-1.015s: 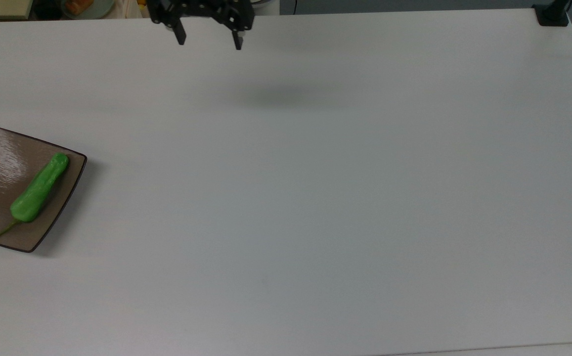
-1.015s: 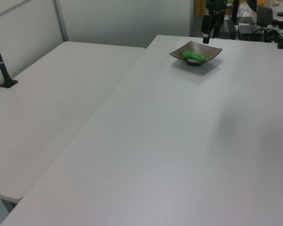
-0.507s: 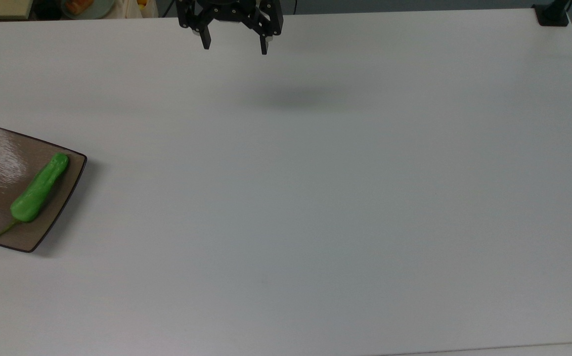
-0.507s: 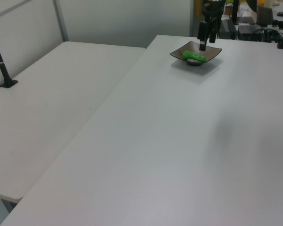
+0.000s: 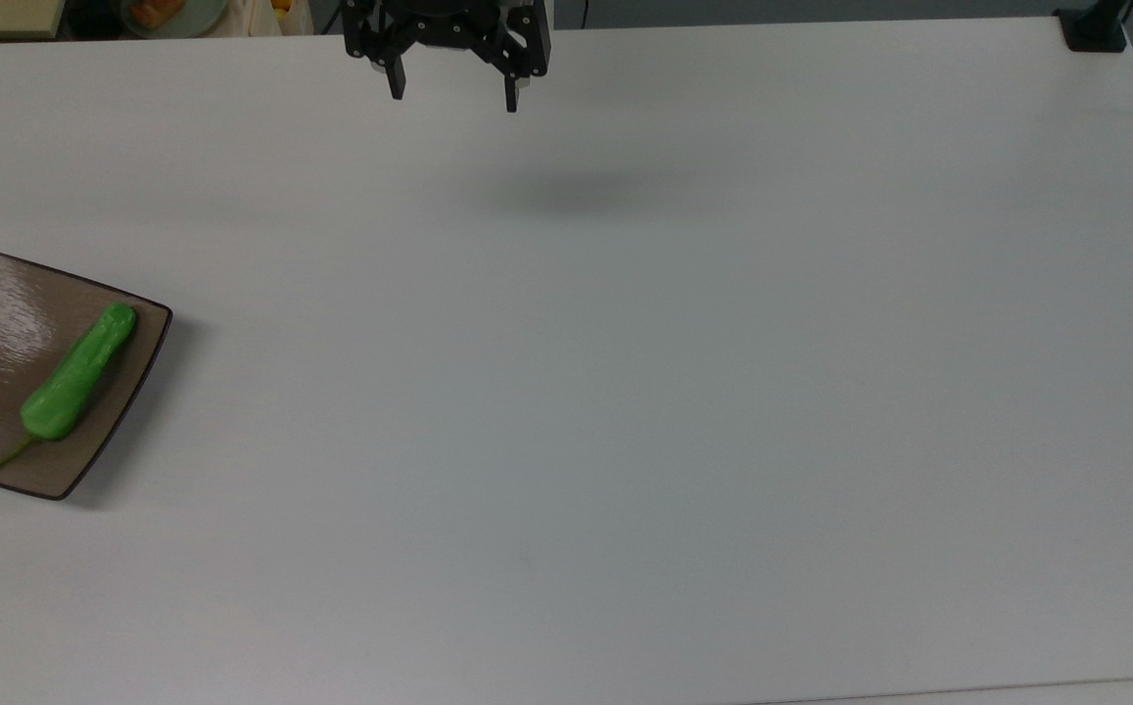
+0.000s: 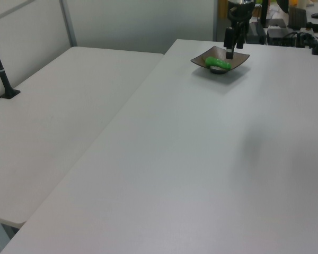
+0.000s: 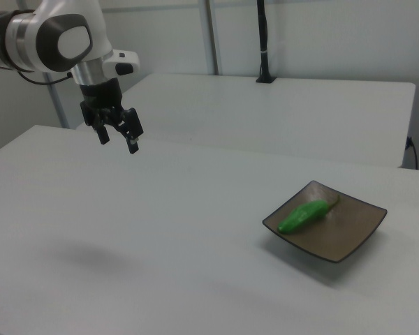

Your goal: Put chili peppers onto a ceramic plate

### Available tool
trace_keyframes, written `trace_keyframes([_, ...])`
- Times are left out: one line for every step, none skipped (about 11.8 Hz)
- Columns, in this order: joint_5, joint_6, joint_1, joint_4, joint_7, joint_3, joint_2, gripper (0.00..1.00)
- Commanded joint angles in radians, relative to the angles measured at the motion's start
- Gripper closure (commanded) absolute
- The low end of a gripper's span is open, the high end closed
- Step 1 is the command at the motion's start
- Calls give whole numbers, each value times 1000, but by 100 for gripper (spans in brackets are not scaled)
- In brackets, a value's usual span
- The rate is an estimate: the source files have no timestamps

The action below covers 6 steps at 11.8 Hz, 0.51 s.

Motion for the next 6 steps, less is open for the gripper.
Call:
trace_keyframes([-24,25,24,-47,-17,-20,-37,0])
trace_keyframes([-32,25,24,-48,-16,-20,-38,0])
trace_keyframes([-35,25,26,-53,-16,-20,-38,0])
trace_keyframes([-35,26,26,-53,-16,-20,-38,0])
trace_keyframes([-35,23,24,-53,-16,-20,-38,0])
trace_keyframes([-35,23,23,-53,-19,-20,-38,0])
